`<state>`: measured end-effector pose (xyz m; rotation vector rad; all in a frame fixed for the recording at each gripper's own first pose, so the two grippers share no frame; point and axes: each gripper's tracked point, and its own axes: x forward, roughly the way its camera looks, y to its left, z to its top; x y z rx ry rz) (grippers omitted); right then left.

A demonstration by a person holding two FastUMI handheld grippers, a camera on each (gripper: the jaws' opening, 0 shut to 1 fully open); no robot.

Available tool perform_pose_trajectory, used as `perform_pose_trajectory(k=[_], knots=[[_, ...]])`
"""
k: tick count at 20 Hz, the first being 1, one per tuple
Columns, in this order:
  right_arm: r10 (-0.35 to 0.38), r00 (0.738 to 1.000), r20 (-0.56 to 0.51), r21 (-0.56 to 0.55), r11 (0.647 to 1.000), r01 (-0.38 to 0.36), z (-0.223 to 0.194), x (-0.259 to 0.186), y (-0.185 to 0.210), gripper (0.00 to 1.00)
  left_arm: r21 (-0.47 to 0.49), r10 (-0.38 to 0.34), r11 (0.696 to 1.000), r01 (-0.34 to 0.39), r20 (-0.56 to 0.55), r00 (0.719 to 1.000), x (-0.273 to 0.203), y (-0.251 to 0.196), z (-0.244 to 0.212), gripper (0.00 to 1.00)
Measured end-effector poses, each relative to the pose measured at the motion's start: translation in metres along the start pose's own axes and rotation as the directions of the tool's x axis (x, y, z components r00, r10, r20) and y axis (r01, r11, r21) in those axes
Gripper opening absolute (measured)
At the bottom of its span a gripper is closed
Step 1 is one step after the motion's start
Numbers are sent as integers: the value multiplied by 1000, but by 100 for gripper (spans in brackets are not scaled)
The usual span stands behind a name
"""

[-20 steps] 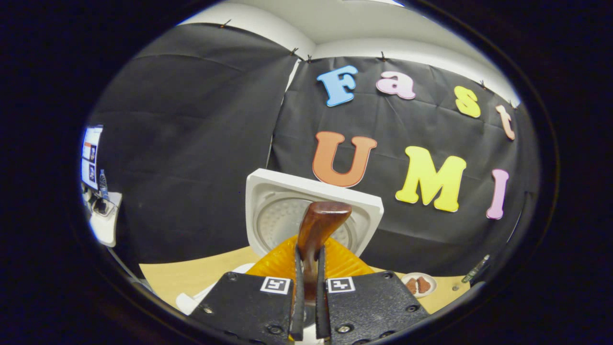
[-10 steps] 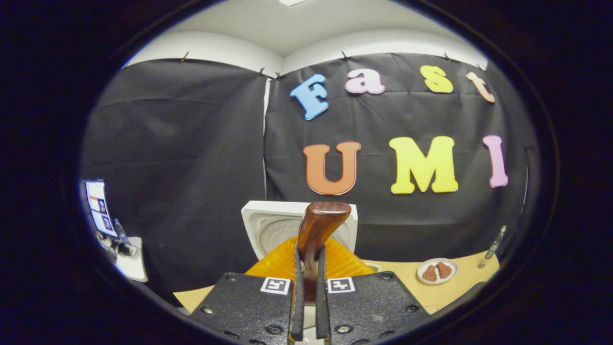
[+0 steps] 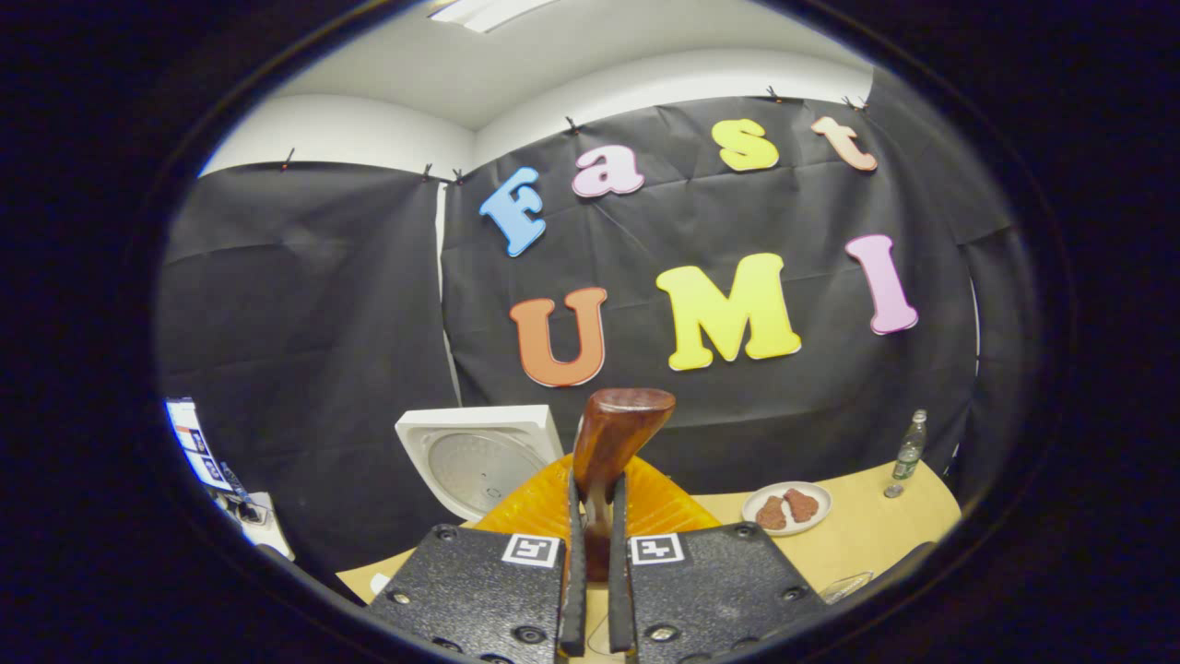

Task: Close the left gripper, press the button to open the rice cooker; take a wooden spoon from the chopstick holder with the right hand, scoop a spoonful of rice and pour it into the rice cooker, then put the wooden spoon back into the chopstick holder.

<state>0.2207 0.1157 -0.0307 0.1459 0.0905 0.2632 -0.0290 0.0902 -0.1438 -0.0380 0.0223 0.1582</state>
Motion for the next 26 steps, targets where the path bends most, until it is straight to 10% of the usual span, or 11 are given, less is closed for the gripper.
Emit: perform_pose_trajectory(k=[14,26], knots=[[-312,948,-53,21,949,314,-27,-78,-200,15,3,-19,1000,19,-3,1000,4,-16,-3,94],[-442,882,-167,48,889,455,-129,-89,-271,15,-4,-14,1000,15,17,1000,-1,-12,6,94]])
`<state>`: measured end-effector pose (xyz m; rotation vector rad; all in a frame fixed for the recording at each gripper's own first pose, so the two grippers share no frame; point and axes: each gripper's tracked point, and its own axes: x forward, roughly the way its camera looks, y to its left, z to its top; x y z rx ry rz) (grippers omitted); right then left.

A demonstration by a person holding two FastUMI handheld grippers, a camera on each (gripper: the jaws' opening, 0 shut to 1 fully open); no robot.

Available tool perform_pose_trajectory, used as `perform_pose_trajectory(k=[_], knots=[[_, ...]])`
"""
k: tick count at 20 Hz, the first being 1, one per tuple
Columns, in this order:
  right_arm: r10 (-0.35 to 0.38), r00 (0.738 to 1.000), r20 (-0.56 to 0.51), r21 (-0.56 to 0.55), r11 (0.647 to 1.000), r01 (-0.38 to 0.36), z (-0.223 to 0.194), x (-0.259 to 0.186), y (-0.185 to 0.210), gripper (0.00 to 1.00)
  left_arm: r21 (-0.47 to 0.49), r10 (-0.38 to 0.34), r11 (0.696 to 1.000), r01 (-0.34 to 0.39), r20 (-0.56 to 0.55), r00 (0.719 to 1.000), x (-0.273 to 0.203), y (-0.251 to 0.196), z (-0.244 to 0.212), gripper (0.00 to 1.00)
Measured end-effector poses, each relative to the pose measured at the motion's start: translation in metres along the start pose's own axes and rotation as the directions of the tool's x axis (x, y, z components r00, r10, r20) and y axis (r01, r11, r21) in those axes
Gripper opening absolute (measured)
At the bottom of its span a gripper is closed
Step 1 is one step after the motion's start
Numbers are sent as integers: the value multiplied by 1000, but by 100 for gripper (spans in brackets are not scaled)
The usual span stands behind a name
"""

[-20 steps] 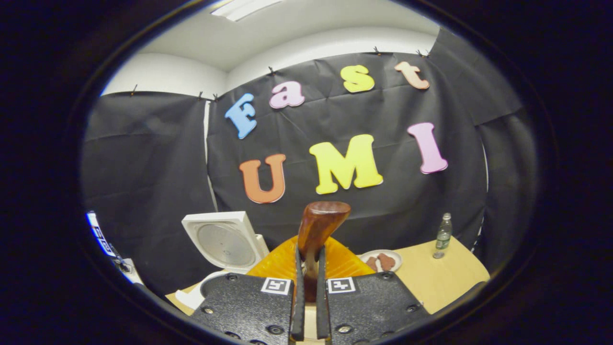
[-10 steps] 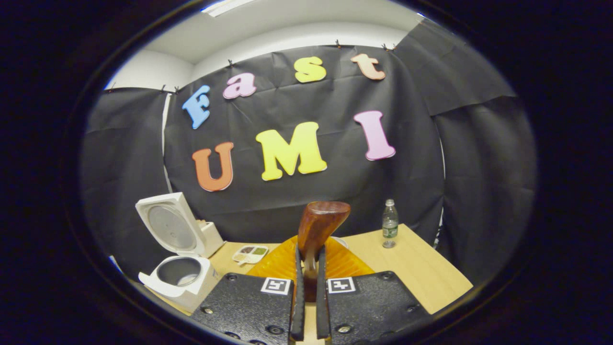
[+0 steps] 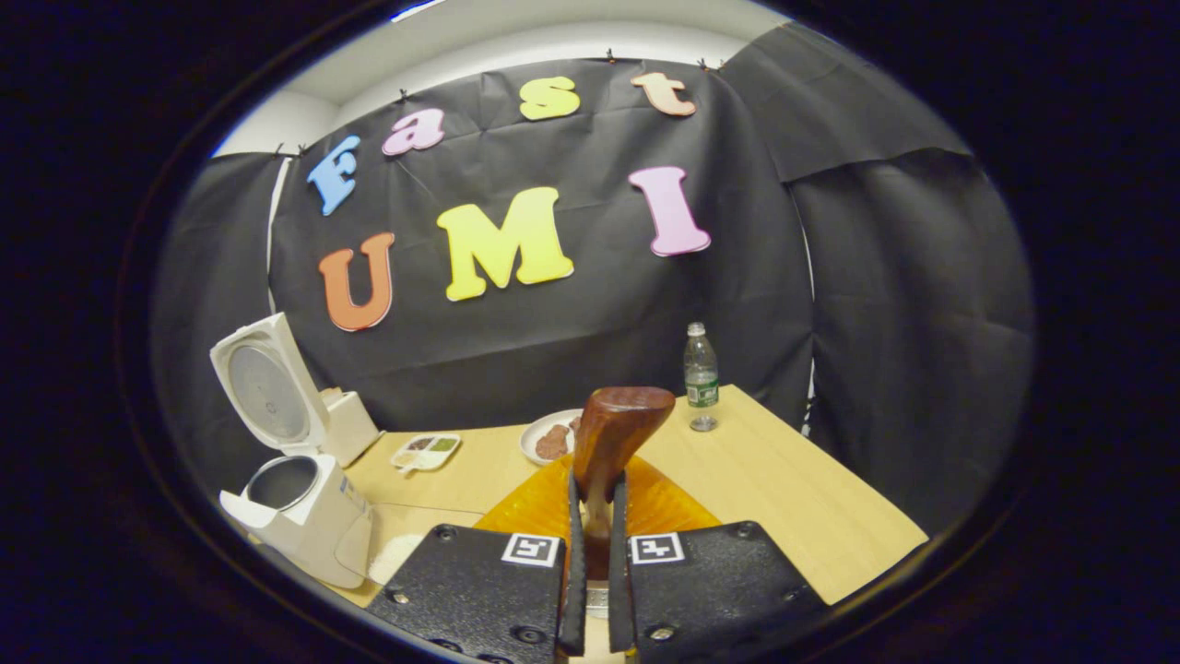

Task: Close the left gripper, press the button to open the rice cooker; take a wooden spoon from the chopstick holder with the right hand, scoop a spoonful of rice and pour it into the rice cooker, then put the wooden spoon back into the chopstick holder.

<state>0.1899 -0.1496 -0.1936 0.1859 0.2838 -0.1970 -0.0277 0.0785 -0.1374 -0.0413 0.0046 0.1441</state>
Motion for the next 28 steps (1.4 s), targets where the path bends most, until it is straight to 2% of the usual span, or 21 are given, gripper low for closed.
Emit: perform_pose_trajectory(k=[7,10,14,16,17,18,19,21,22,26,28], knots=[[-27,996,-83,103,994,36,-53,24,-15,16,19,25,1000,-25,1,1000,-1,7,1,94],[-28,995,-95,135,990,40,-62,30,-18,17,8,10,1000,-10,3,1000,0,2,1,94],[-11,997,-75,128,991,21,-59,26,-13,23,9,7,1000,-7,-7,1000,0,0,-2,94],[-3,999,-40,94,996,6,-47,17,-10,33,6,7,1000,-7,-7,1000,0,-2,-2,94],[2,1000,-12,77,997,-1,-39,13,-9,51,2,5,1000,-5,-5,1000,1,-4,-1,94],[0,1000,16,57,998,-1,-30,7,-10,62,-2,4,1000,-4,-2,1000,1,-7,-1,94],[-5,999,46,35,999,4,-22,2,-13,82,-7,0,1000,0,1,1000,2,-10,-1,94],[-7,994,112,-4,1000,8,-4,-13,-15,96,-5,-6,1000,6,-7,1000,4,-20,-5,94],[-6,990,142,-17,1000,9,5,-15,-16,100,3,-4,1000,4,-5,1000,6,-25,-6,94],[58,973,223,-101,994,-36,33,-52,-4,98,32,0,999,-1,29,1000,9,-48,0,94],[91,953,289,-180,983,-40,49,-74,5,100,62,2,998,-3,24,1000,17,-56,6,94]])
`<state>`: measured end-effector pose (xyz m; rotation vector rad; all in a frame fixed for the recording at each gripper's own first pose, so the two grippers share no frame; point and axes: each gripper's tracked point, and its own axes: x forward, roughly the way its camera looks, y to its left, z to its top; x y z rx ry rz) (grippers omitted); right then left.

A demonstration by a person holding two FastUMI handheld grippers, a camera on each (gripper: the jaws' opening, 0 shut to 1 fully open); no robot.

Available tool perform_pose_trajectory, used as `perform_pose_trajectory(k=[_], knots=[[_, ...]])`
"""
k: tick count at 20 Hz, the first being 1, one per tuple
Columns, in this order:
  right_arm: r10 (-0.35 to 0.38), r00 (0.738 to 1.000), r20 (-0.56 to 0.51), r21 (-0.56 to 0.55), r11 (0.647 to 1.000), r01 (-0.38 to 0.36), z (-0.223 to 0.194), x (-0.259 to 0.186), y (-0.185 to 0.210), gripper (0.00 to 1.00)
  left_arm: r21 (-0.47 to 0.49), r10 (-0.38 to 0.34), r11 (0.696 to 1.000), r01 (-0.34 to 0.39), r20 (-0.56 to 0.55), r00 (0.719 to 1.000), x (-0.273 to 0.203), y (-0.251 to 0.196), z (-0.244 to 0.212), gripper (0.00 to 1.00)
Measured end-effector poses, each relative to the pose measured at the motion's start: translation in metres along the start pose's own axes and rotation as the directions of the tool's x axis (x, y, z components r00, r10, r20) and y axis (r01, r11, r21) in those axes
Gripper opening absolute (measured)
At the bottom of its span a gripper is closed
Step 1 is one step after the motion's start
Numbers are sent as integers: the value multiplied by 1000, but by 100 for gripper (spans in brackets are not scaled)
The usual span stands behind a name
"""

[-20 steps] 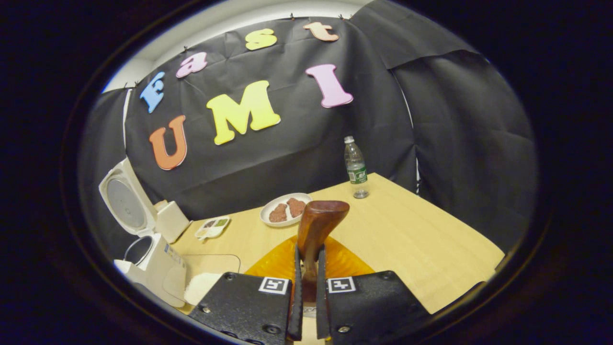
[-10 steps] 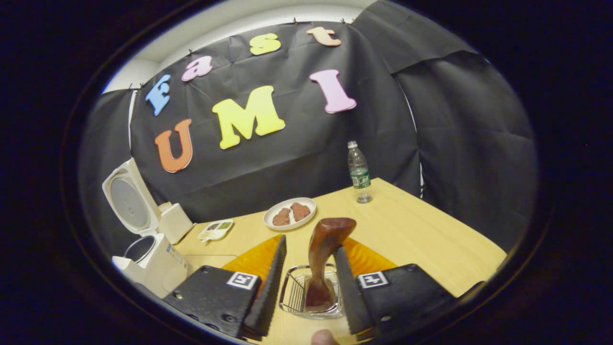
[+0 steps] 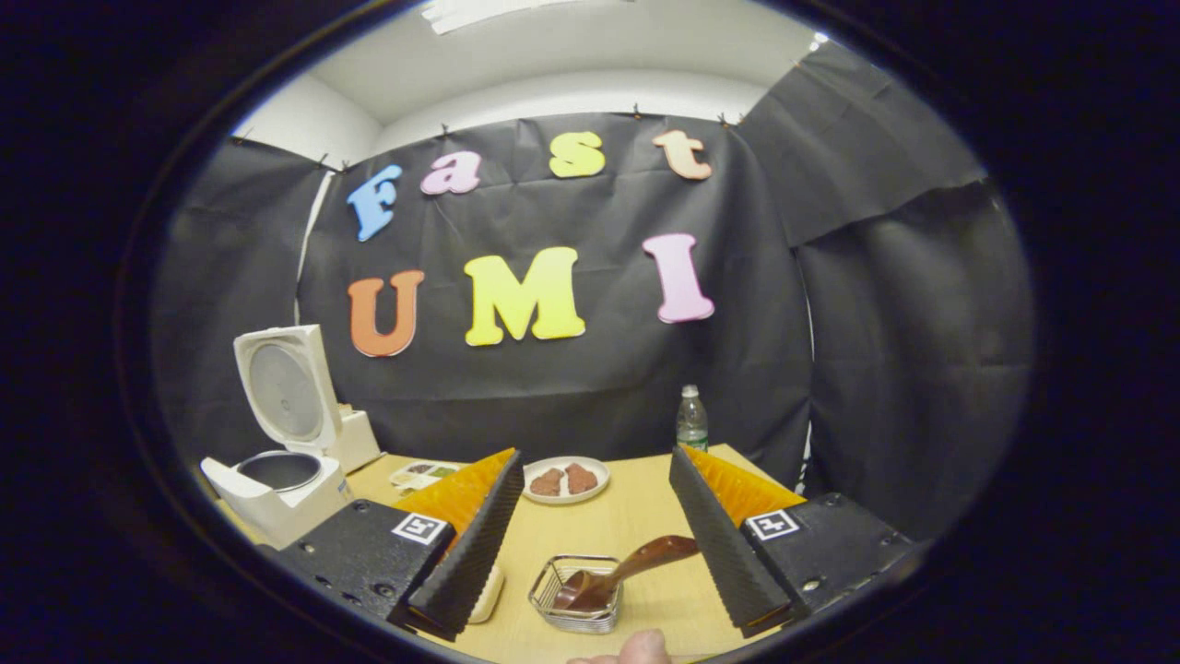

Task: Close the left gripper, press the button to open the rice cooker; take a wooden spoon from the chopstick holder with the right hand, scoop a spoonful of rice and pour it into the rice cooker, then put the wooden spoon back into the chopstick holder.

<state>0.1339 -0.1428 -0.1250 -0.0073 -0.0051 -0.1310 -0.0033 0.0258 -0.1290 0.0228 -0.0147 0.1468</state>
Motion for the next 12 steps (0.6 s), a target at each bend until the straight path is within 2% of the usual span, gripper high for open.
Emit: perform_pose_trajectory(k=[2,4,8,12], knots=[[48,998,32,-26,999,-47,11,-19,17,100,23,-3,1000,3,3,1000,9,-6,19,94],[100,995,4,-39,994,-100,4,-37,35,99,52,-19,998,19,-3,1000,24,-11,39,94],[159,987,1,5,987,-159,2,-67,45,100,59,-24,998,23,16,1000,55,-8,90,94],[116,992,39,-66,991,-114,6,-82,18,100,82,20,996,-19,-5,1000,104,9,132,92]])
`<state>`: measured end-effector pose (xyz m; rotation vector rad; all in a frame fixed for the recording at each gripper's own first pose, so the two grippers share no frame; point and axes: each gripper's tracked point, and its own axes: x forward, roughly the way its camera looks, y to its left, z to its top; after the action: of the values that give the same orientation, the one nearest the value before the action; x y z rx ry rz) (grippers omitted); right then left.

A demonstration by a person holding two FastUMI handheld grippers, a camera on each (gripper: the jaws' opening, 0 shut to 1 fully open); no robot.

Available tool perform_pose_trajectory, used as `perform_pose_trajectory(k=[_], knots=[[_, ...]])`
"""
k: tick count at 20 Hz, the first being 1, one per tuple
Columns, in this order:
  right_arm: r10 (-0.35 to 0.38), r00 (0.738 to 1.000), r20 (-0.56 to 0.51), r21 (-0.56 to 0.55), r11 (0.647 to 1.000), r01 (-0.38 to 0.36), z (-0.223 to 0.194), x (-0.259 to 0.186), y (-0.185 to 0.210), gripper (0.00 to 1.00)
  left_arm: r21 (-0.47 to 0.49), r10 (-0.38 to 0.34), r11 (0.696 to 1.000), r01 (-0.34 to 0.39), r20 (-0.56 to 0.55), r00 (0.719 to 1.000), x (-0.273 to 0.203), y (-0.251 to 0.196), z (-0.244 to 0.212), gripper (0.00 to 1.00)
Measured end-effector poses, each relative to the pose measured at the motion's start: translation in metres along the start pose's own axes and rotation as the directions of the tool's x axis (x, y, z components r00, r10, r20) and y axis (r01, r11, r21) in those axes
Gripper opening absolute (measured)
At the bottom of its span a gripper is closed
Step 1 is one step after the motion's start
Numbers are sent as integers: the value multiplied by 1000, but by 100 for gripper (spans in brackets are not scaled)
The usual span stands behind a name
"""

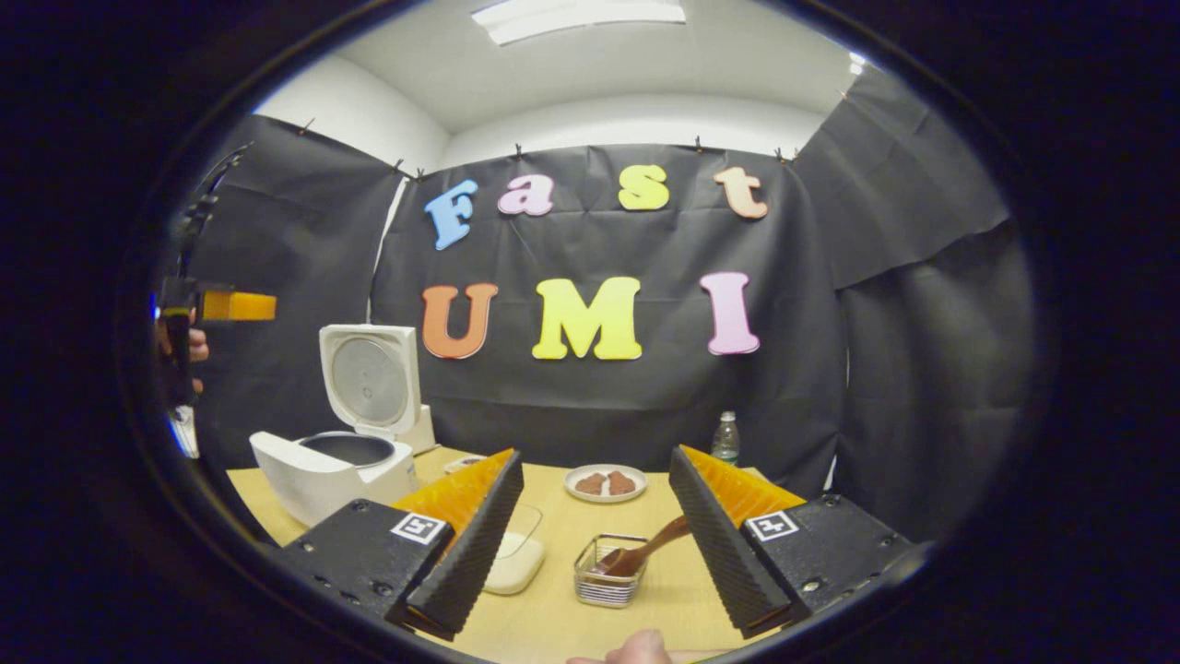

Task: Close the left gripper, press the button to open the rice cooker; take a wooden spoon from the chopstick holder with the right hand, scoop a spoonful of rice and pour it into the rice cooker, then put the wooden spoon back into the chopstick holder.

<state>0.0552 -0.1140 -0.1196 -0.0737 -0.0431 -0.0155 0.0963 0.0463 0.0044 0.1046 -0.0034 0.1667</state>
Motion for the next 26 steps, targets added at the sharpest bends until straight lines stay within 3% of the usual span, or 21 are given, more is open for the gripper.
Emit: perform_pose_trajectory(k=[4,7,11,15,21,26], knots=[[-15,999,42,-30,999,16,6,-23,-9,100,0,18,1000,-18,-25,1000,57,19,27,92],[-46,997,58,-70,996,50,5,-39,-27,100,83,90,993,-88,-21,996,109,47,37,93],[-84,996,38,-73,994,86,-13,-55,-43,100,-16,61,998,-63,-88,994,166,49,33,93],[-118,993,13,-62,991,119,-33,-70,-54,100,-69,65,994,-82,-223,973,216,63,-5,94],[-198,978,-62,-23,980,197,-67,-80,-82,100,-145,74,981,-132,-348,934,243,76,-40,94],[-176,982,-67,-26,984,174,-69,-77,-69,100,-124,62,985,-121,-398,915,235,70,-48,95]])
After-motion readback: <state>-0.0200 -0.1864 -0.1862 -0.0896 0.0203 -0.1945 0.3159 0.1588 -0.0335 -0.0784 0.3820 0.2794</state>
